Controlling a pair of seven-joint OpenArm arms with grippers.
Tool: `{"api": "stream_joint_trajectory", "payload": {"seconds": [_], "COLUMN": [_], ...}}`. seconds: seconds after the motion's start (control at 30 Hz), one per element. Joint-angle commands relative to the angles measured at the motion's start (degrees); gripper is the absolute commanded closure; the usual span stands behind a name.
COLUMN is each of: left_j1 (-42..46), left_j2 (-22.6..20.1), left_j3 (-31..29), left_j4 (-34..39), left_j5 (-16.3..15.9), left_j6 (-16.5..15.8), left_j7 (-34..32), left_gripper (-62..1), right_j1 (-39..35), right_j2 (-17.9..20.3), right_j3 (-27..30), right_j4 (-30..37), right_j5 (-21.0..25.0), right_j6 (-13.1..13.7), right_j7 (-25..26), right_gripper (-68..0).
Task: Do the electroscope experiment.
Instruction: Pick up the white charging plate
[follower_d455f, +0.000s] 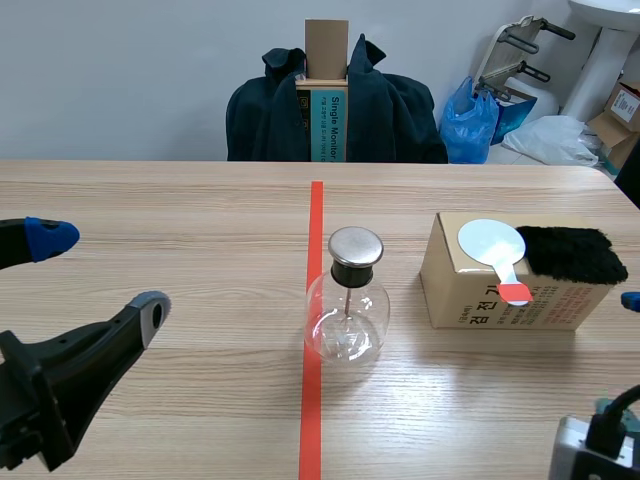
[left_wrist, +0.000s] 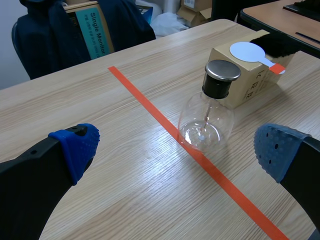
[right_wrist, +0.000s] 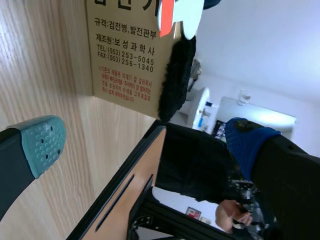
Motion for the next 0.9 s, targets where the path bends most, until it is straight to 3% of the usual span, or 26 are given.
{"api": "stream_joint_trajectory", "payload": {"seconds": [0.0, 0.1, 0.2, 0.47, 0.87], "left_j1": [-0.17, -0.17, -0.20, -0.20, -0.20], "left_j2": [-0.15, -0.15, -0.15, -0.15, -0.15], "left_j3": [0.37, 0.37, 0.37, 0.37, 0.37], "left_j4": [0.96, 0.96, 0.96, 0.96, 0.96], "left_j5": [-0.37, -0.37, -0.37, -0.39, -0.39], "left_j6": [0.26, 0.26, 0.26, 0.26, 0.26], "left_j7": [-0.66, -0.68, -0.68, -0.70, -0.68], "left_gripper": [-62.3, -62.3, -62.3, -62.3, -62.3], "right_j1": [2.69, 6.67, 10.99, 20.33, 28.15], "right_j2": [0.94, 0.94, 0.94, 0.94, 0.00], "right_j3": [-1.18, -4.48, -7.69, -13.94, -16.37], "right_j4": [-0.94, -5.51, -9.99, -18.23, -25.31], "right_j5": [-0.17, -1.29, -3.02, -3.78, -3.78], "right_j6": [-3.76, -10.82, -14.56, -14.56, -14.08], "right_j7": [-1.75, -5.38, -8.79, -11.39, -2.47], "right_gripper": [-67.9, -67.9, -67.9, -67.9, -67.9]}}
